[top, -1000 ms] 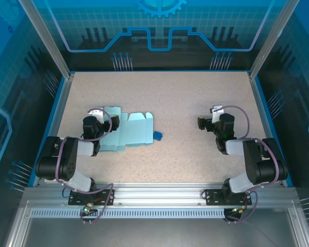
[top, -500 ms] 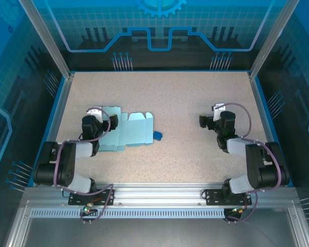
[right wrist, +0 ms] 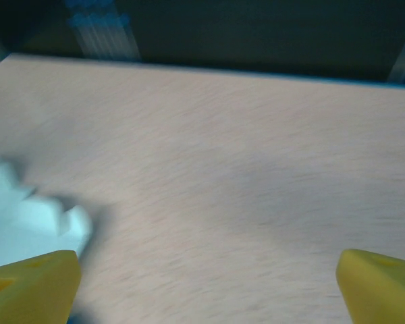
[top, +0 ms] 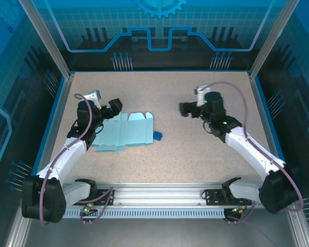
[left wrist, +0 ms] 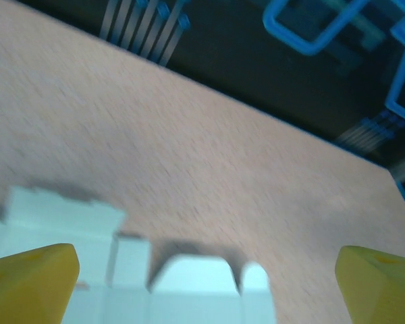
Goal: Fold the paper box
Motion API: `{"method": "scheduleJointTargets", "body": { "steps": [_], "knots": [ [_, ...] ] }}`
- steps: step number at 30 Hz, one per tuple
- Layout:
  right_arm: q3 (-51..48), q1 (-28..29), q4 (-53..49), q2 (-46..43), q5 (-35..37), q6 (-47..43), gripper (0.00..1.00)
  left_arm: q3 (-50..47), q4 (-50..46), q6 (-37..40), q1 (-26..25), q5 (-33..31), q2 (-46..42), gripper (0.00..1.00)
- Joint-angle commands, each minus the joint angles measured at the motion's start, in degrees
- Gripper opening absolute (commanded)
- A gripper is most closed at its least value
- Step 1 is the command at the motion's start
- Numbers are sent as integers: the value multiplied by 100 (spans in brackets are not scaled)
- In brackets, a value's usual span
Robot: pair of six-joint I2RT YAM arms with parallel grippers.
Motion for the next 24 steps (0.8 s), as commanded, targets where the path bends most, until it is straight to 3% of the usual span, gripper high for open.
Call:
{"method": "scheduleJointTargets", "body": {
  "steps": [1, 6, 15, 24],
  "knots": [
    [586, 607, -1249, 888, -834, 695, 94, 125, -882, -712, -163, 324, -38, 99],
    [1193, 1130, -974, 2252, -1519, 1080, 86, 195, -1192, -606, -203, 196, 42, 99],
    [2082, 1199, -507, 3893, -2111, 1286, 71, 267, -1419, -378, -261, 172, 48, 99],
    [2617, 1111, -408, 4703, -2229, 1287, 60, 258, -1559, -292, -262, 125, -139, 99]
  ]
}}
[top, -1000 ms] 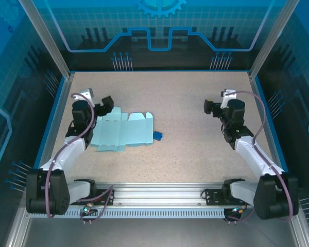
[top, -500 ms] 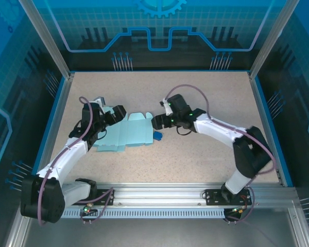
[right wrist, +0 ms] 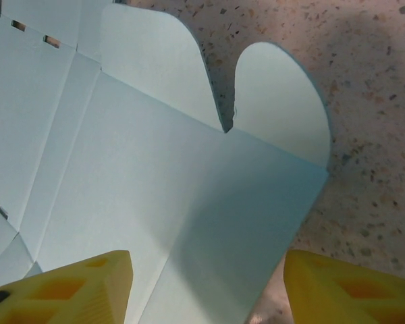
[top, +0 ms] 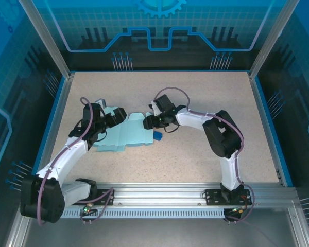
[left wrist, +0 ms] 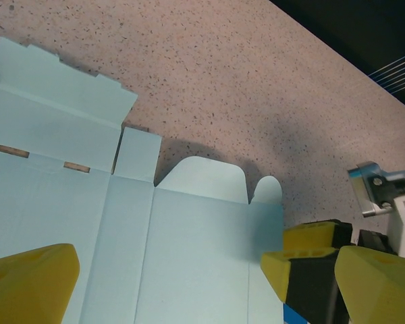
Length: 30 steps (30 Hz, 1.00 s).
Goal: Fold the paper box
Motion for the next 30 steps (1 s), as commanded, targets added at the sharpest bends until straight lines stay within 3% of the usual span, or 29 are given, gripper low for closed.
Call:
{"method": "scheduleJointTargets", "body": {
  "steps": [1, 13, 21, 30],
  "knots": [
    [249, -56, 28, 238, -216, 42, 59, 164, -139, 150, -47, -23, -160, 99],
    [390, -146, 727, 594, -573, 590, 33, 110, -139, 143, -47, -110, -227, 99],
    [483, -177, 1205, 325, -892, 876, 1, 267, -221, 76, -47, -93, -363, 99],
    [521, -428, 202, -1038, -1270, -191, 0, 1059, 27, 111, -47, 121, -589, 98]
  ]
}}
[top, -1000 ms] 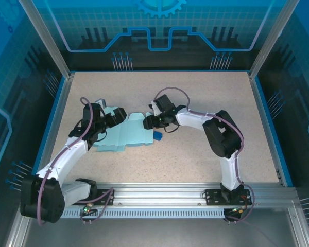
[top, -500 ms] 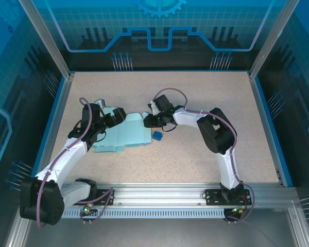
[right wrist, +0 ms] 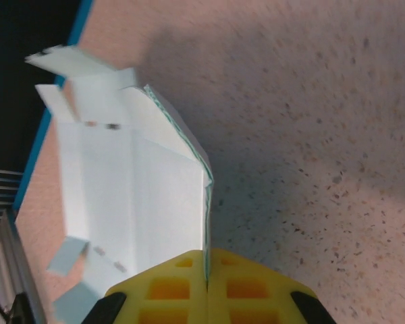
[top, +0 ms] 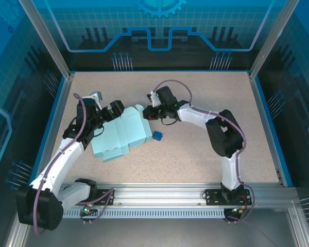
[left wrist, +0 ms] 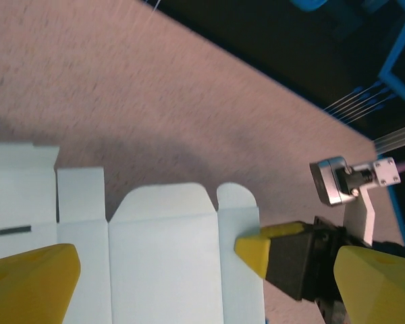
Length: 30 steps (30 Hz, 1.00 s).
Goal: Fold the paper box
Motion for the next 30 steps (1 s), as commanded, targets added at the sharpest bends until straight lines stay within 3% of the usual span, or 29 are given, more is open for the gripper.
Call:
{"method": "scheduleJointTargets", "body": {
  "steps": [1, 7, 12, 19, 22, 30],
  "knots": [
    [176, -264, -577, -884, -289, -699, 0, 468, 391, 167, -47, 243, -111, 98],
    [-201, -935, -1307, -2228, -253, -1260, 0, 1345, 547, 579, -63, 436, 353, 97],
    [-815, -1780, -1197, -3275, -518, -1043, 0, 1759, 499, 772, -60, 396, 849, 96],
    [-1204, -2722, -1288, -4320, -877, -963, 0, 1621, 1098, 809, -65, 1306, 1534, 94],
    [-1459, -2987, -886, -4607, -982, -660, 0, 1453, 1627, 414, -102, 1721, 1892, 94],
    [-1673, -3090, 182, -4923, -1095, 539, 0, 1627, 2187, 11, -512, 1930, 2805, 96]
  ]
}}
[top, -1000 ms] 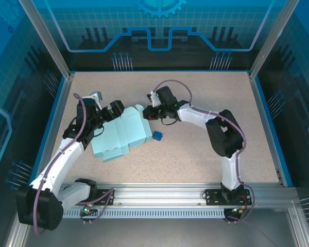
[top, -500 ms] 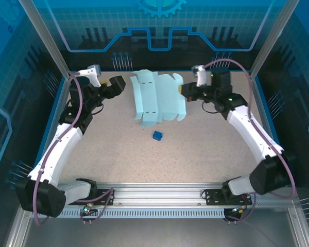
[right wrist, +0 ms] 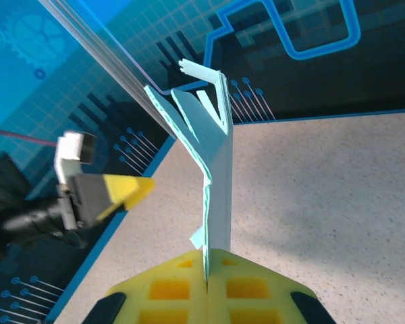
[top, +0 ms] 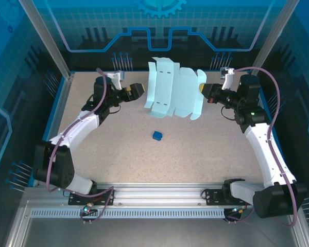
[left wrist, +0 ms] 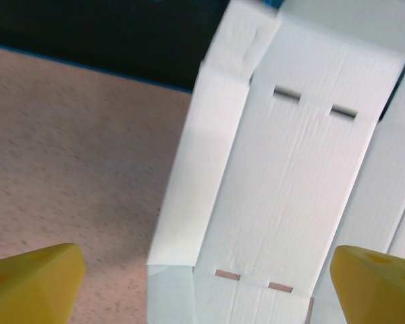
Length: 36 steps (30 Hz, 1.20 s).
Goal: Fold the paper box
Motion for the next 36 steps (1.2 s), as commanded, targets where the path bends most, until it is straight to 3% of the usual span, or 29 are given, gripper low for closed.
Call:
{"method": "scheduleJointTargets", "body": {
  "steps": [1, 9, 14, 20, 30, 36],
  "knots": [
    [-81, -39, 777, -188, -163, 753, 0, 158, 472, -346, -17, 354, 233, 97],
    [-54, 51, 1172, -210, -224, 1187, 0, 696, 371, -318, 31, 605, 702, 99],
    [-100, 65, 1401, -191, -281, 1356, 0, 891, 724, -705, 163, 991, 985, 96],
    [-101, 69, 1573, -140, -377, 1525, 0, 1075, 941, -739, 243, 1228, 1165, 85],
    [-161, 59, 1490, -72, -226, 1490, 0, 821, 2231, -1352, 479, 1766, 1185, 53],
    [-261, 14, 1549, 15, -119, 1499, 0, 732, 2394, -1329, 580, 1872, 1116, 39]
  ]
}}
